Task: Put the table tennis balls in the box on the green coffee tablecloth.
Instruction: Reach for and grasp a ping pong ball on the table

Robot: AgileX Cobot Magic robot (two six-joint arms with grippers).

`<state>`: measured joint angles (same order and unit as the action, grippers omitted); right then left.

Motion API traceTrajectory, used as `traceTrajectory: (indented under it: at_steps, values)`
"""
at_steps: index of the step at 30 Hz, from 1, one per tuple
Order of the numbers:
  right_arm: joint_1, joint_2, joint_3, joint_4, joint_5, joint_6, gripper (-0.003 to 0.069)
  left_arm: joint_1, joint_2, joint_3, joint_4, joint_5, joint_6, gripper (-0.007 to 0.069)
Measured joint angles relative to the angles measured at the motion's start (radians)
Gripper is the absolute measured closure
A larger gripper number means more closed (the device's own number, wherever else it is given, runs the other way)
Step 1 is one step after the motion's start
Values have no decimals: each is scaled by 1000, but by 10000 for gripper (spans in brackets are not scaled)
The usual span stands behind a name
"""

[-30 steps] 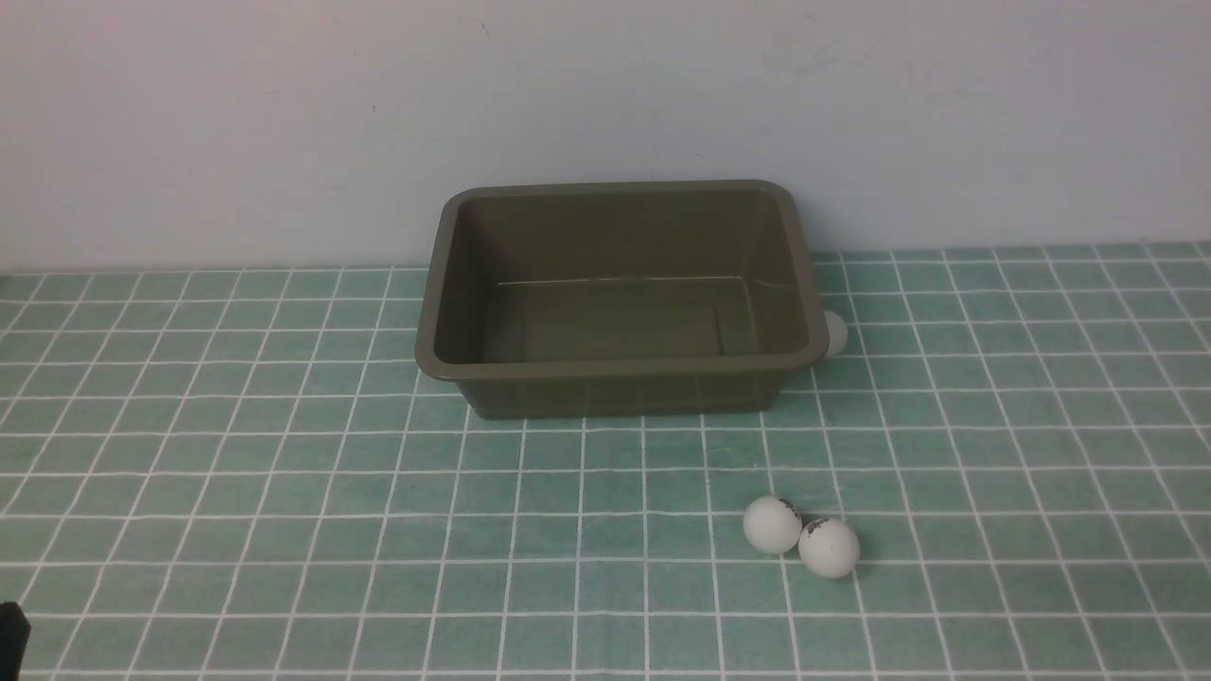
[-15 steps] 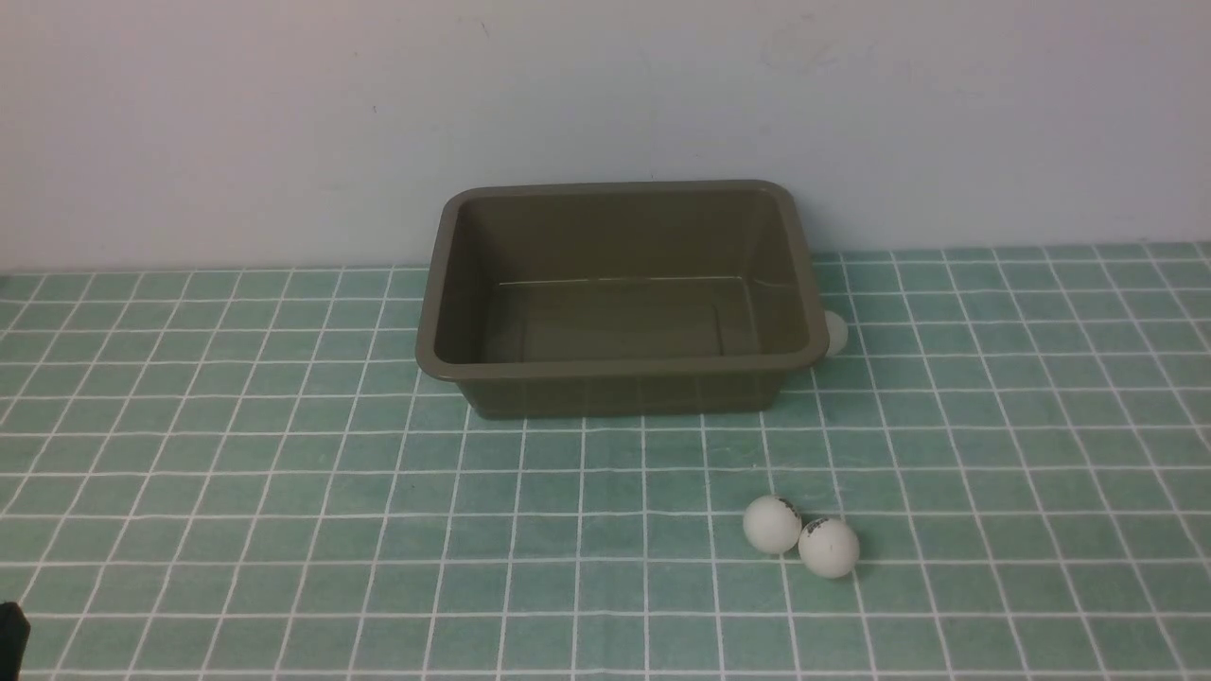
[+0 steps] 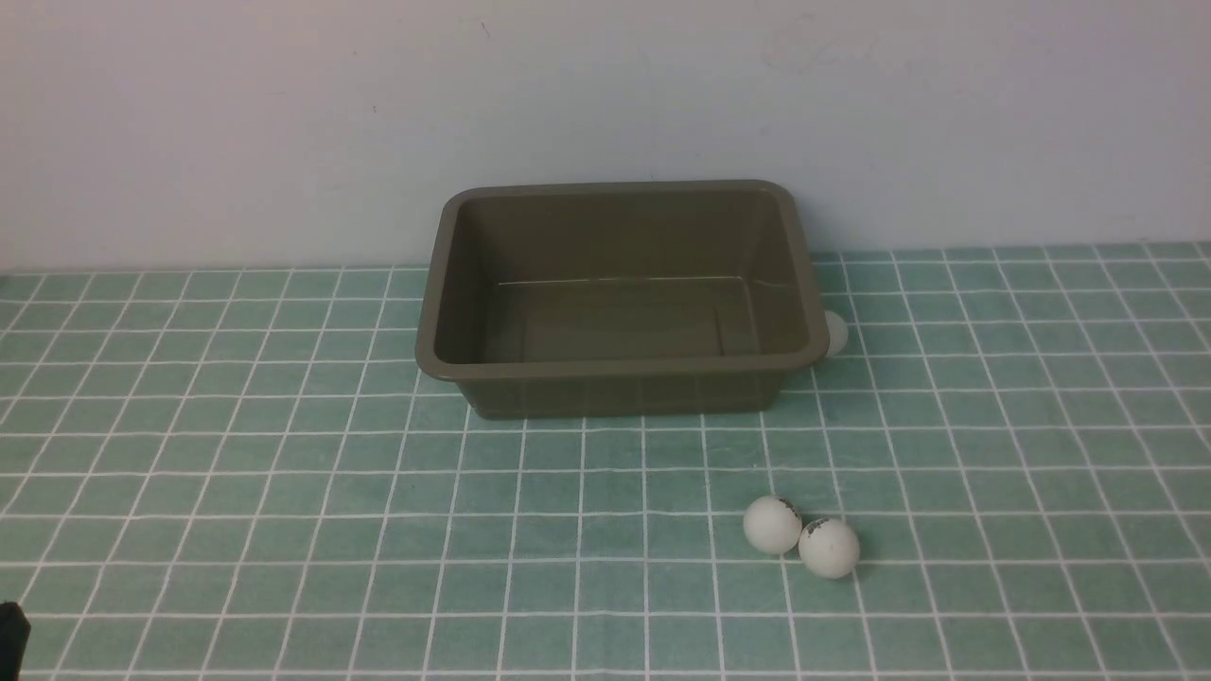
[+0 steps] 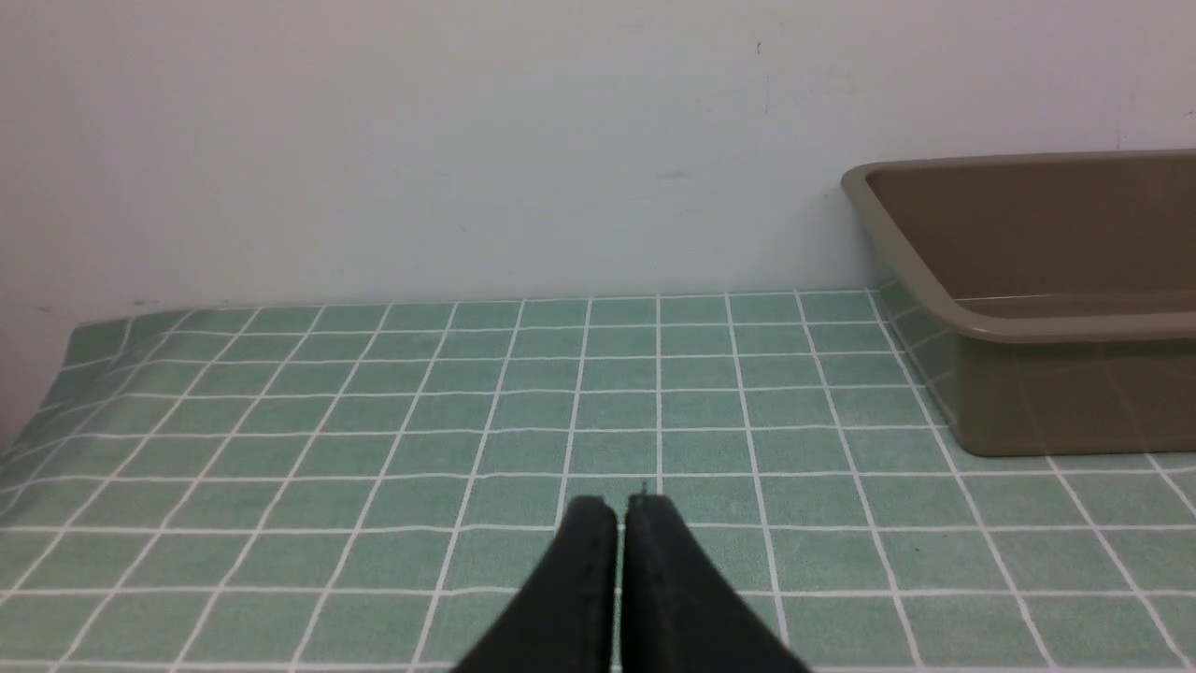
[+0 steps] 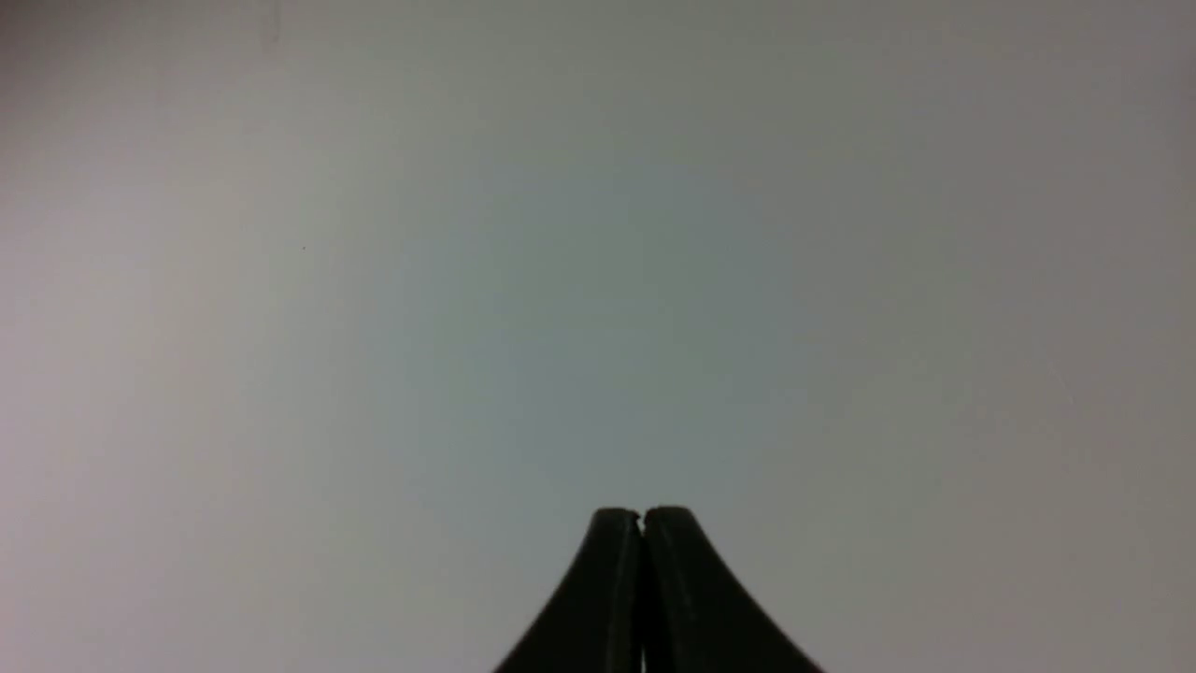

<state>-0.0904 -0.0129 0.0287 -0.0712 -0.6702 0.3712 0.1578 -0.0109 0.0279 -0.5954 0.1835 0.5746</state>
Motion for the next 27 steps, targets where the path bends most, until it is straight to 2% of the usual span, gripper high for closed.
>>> traceTrajectory:
  at_steps: [7,10,11,12,13,15,17,20,22,24,25,26,27]
  values:
    - [0,0,-46,-166,78,44,676,0,0,0,0,0,0,629]
    - [0,0,-142,-403,246,170,676,0,0,0,0,0,0,629]
    - [0,5,-189,-531,335,269,676,0,0,0,0,0,0,629]
    - [0,14,-214,-603,381,347,676,0,0,0,0,0,0,629]
    - [0,20,-220,-638,402,363,676,0,0,0,0,0,0,629]
    - [0,79,-283,-843,496,562,676,0,0,0,0,0,0,629]
    - [0,152,-319,-1024,522,770,676,0,0,0,0,0,0,629]
    - [0,248,-343,-1218,501,989,676,0,0,0,0,0,0,629]
    - [0,357,-354,-1429,439,1192,676,0,0,0,0,0,0,629]
    - [0,456,-359,-1586,350,1374,676,0,0,0,0,0,0,629]
    - [0,487,-359,-1614,325,1422,676,0,0,0,0,0,0,629]
    - [0,578,-360,-1663,264,1542,676,0,0,0,0,0,0,629]
    - [0,616,-360,-1676,248,1571,676,0,0,0,0,0,0,629]
